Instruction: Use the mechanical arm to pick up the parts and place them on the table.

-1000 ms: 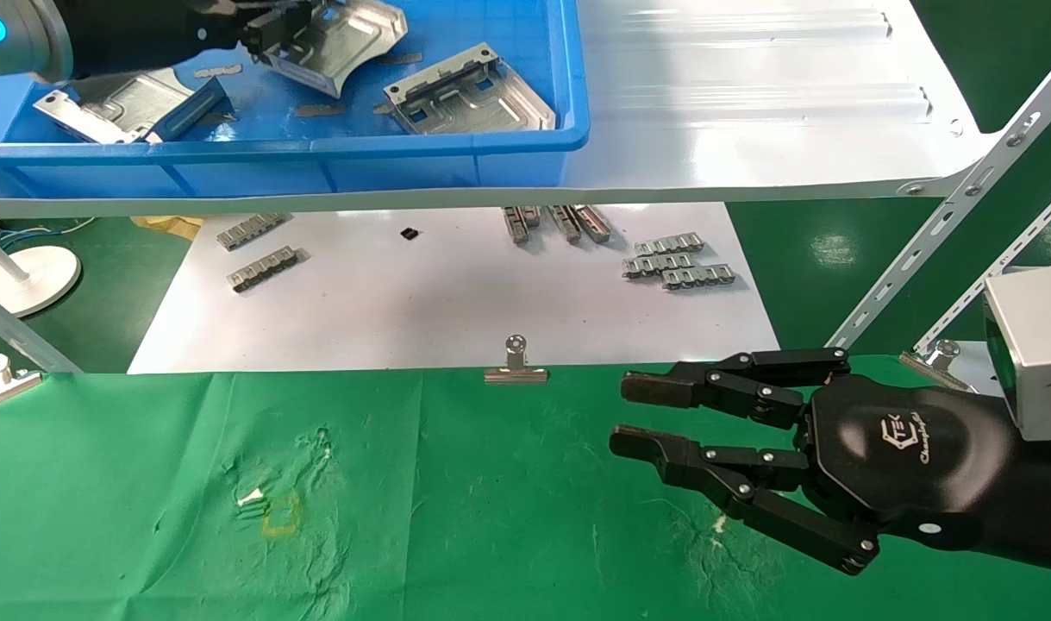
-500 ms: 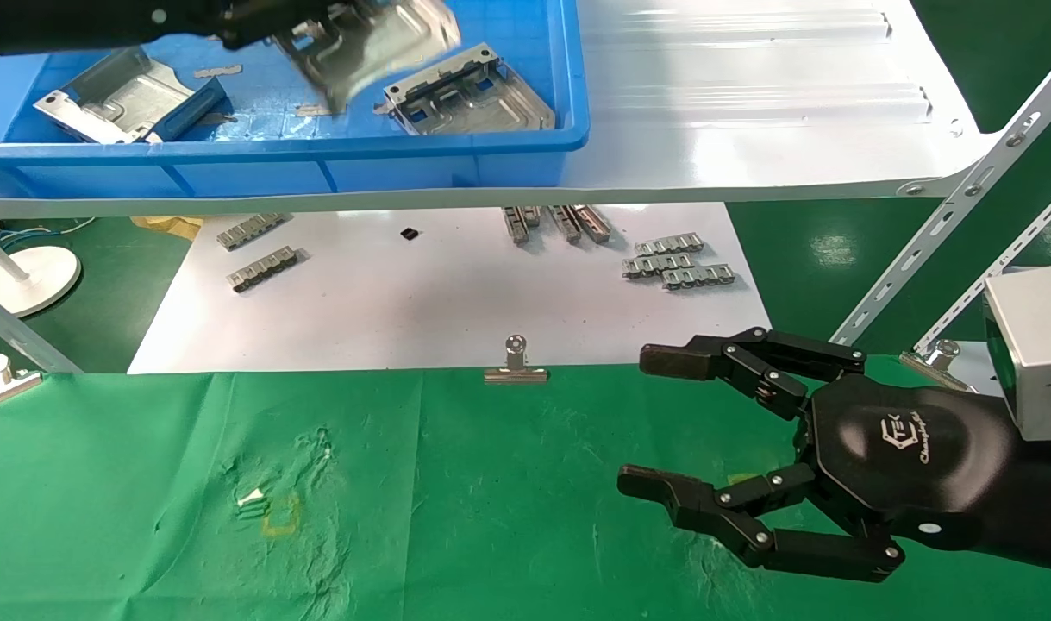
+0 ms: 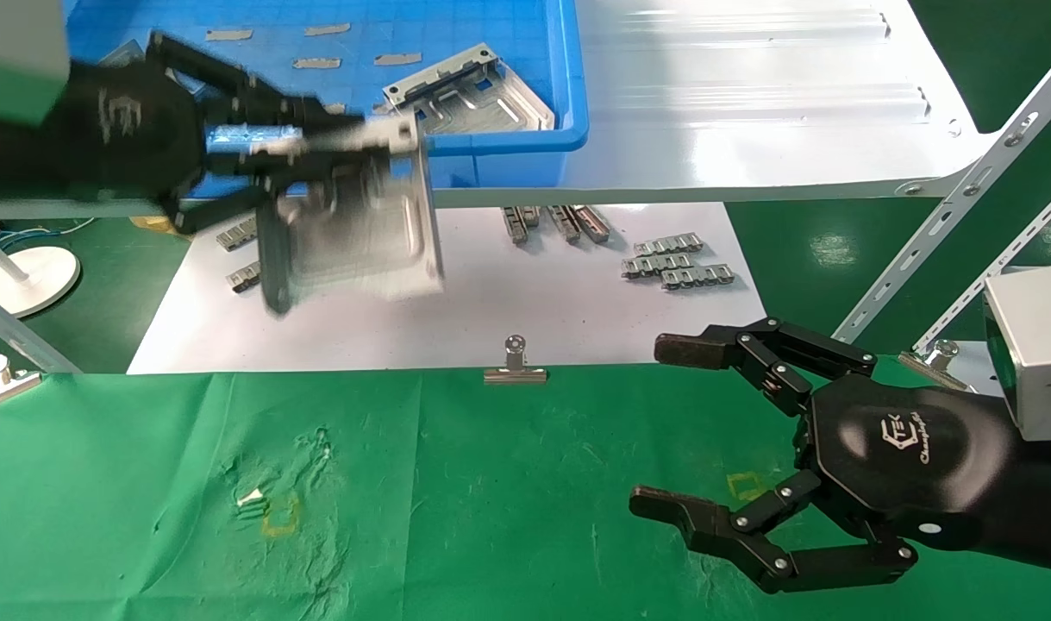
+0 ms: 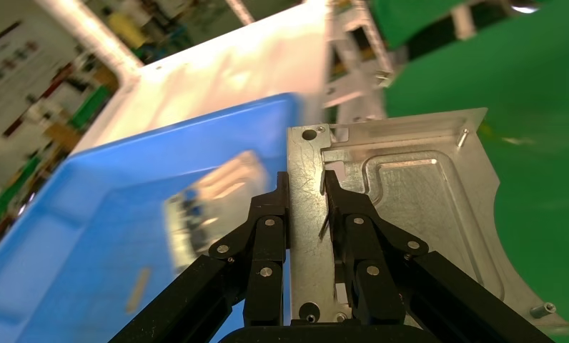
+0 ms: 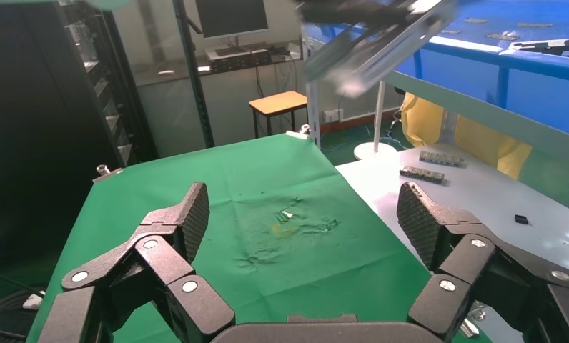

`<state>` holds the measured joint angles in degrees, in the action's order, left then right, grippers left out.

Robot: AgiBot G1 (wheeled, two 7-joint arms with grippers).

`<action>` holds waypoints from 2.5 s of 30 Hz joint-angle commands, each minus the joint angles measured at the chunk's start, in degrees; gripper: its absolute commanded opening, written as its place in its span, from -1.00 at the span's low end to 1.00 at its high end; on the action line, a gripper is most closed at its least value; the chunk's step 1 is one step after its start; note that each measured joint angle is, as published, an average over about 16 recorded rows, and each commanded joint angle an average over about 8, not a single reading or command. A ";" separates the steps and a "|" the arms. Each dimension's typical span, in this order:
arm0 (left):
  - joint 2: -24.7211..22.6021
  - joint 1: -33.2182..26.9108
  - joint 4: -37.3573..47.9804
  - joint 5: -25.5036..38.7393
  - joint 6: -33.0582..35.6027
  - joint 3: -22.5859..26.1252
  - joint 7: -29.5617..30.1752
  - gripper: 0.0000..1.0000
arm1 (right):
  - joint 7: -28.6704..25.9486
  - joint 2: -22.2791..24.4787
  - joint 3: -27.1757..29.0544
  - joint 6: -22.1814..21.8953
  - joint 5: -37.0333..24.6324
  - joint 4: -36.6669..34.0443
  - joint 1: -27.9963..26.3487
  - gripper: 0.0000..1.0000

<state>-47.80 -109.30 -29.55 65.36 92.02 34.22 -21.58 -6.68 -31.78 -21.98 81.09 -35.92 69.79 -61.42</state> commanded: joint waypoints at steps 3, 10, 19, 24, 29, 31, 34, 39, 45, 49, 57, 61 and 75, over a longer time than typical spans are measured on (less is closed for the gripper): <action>4.89 5.03 -9.53 -5.15 -0.35 4.98 -0.65 -1.00 | 0.00 0.00 0.00 0.00 0.00 0.00 0.00 1.00; 5.90 9.37 -6.85 -0.75 -2.19 12.90 -8.22 -1.00 | 0.00 0.00 0.00 0.00 0.00 0.00 0.00 1.00; 1.66 11.87 7.67 4.02 -6.39 15.79 -19.28 -0.53 | 0.00 0.00 0.00 0.00 0.00 0.00 0.00 1.00; -0.15 11.56 13.02 4.58 -5.76 16.19 -22.36 0.72 | 0.00 0.00 0.00 0.00 0.00 0.00 0.00 1.00; -1.28 11.01 16.40 5.71 -4.51 16.96 -25.61 1.00 | 0.00 0.00 0.00 0.00 0.00 0.00 0.00 1.00; -1.69 10.79 17.63 6.00 -4.29 17.15 -26.77 1.00 | 0.00 0.00 0.00 0.00 0.00 0.00 0.00 1.00; -2.28 10.48 19.36 6.05 -4.16 17.19 -27.99 1.00 | 0.00 0.00 0.00 0.00 0.00 0.00 0.00 1.00; -2.83 9.84 22.18 4.97 -3.10 16.56 -28.22 1.00 | 0.00 0.00 0.00 0.00 0.00 0.00 0.00 1.00; -2.60 9.52 25.62 1.11 -1.12 14.33 -23.85 1.00 | 0.00 0.00 0.00 0.00 0.00 0.00 0.00 1.00; -2.39 9.83 27.38 -1.49 -0.79 12.80 -20.90 1.00 | 0.00 0.00 0.00 -0.01 0.01 -0.01 0.01 1.00; -2.32 9.99 27.50 -1.83 -0.75 12.62 -20.80 1.00 | 0.00 0.00 0.00 -0.01 0.01 -0.01 0.01 1.00; -2.19 10.27 26.56 -1.58 -0.82 12.59 -20.71 1.00 | 0.00 0.00 0.00 -0.01 0.01 -0.01 0.01 1.00; 0.84 17.86 12.28 -5.98 -1.92 6.39 -10.03 1.00 | 0.00 0.01 0.00 -0.01 0.01 -0.02 0.02 1.00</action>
<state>-46.97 -91.45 -17.27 59.38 90.10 40.61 -31.62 -6.68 -31.77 -21.98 81.08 -35.91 69.77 -61.41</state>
